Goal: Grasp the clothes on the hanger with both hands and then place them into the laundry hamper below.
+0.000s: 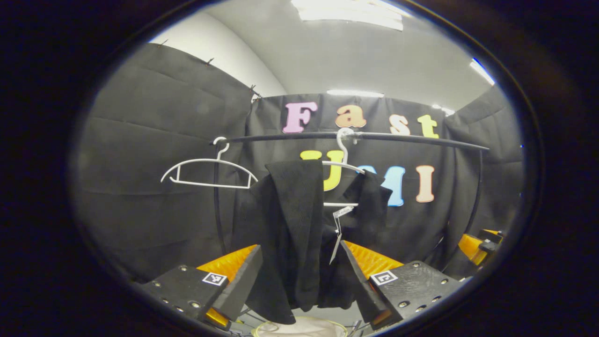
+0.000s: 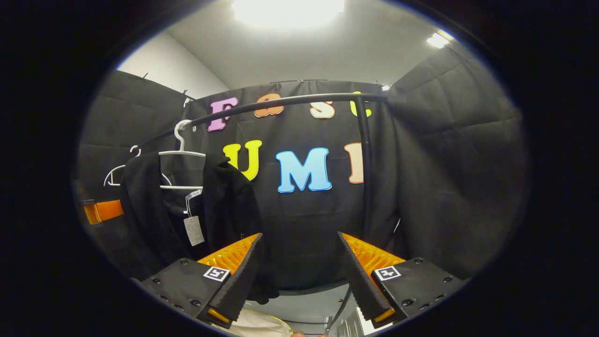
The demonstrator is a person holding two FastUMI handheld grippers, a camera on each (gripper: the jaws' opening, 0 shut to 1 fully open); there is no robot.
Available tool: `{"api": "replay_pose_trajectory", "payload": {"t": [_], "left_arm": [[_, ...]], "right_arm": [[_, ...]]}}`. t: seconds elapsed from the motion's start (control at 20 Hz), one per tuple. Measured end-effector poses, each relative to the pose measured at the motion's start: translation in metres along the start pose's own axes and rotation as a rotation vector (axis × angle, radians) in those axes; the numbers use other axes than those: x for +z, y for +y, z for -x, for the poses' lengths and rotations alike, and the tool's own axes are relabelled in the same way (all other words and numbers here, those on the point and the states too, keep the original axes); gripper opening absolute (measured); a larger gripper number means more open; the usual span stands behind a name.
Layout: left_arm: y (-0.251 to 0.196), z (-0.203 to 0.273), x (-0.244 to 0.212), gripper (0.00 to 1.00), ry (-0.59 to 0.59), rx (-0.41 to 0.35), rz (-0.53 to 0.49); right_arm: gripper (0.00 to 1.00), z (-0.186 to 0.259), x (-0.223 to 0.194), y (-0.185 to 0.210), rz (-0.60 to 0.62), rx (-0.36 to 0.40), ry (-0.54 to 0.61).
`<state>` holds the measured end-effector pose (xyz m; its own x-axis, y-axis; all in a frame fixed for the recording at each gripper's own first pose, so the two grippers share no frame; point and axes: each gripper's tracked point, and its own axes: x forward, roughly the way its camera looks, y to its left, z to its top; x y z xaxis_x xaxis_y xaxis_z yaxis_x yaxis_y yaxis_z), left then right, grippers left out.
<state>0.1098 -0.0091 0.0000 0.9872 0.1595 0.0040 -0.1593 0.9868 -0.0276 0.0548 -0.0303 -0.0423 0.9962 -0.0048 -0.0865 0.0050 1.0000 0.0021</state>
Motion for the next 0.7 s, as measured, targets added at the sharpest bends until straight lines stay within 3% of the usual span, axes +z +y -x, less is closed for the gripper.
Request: {"api": "replay_pose_trajectory", "payload": {"t": [0.25, 0.3, 0.7], "left_arm": [[-0.005, -0.043, 0.004, 0.94, -0.005, 0.084, 0.034], [-0.005, -0.051, 0.004, 0.94, -0.009, 0.096, 0.036], [-0.017, -0.106, 0.001, 0.94, -0.018, 0.165, 0.01]], "right_arm": [[0.96, -0.033, -0.007, -0.003, -0.02, 0.055, 0.012], [0.92, -0.038, -0.008, -0.003, -0.023, 0.067, 0.011], [0.96, -0.083, -0.01, -0.009, -0.027, 0.128, -0.003]]}}
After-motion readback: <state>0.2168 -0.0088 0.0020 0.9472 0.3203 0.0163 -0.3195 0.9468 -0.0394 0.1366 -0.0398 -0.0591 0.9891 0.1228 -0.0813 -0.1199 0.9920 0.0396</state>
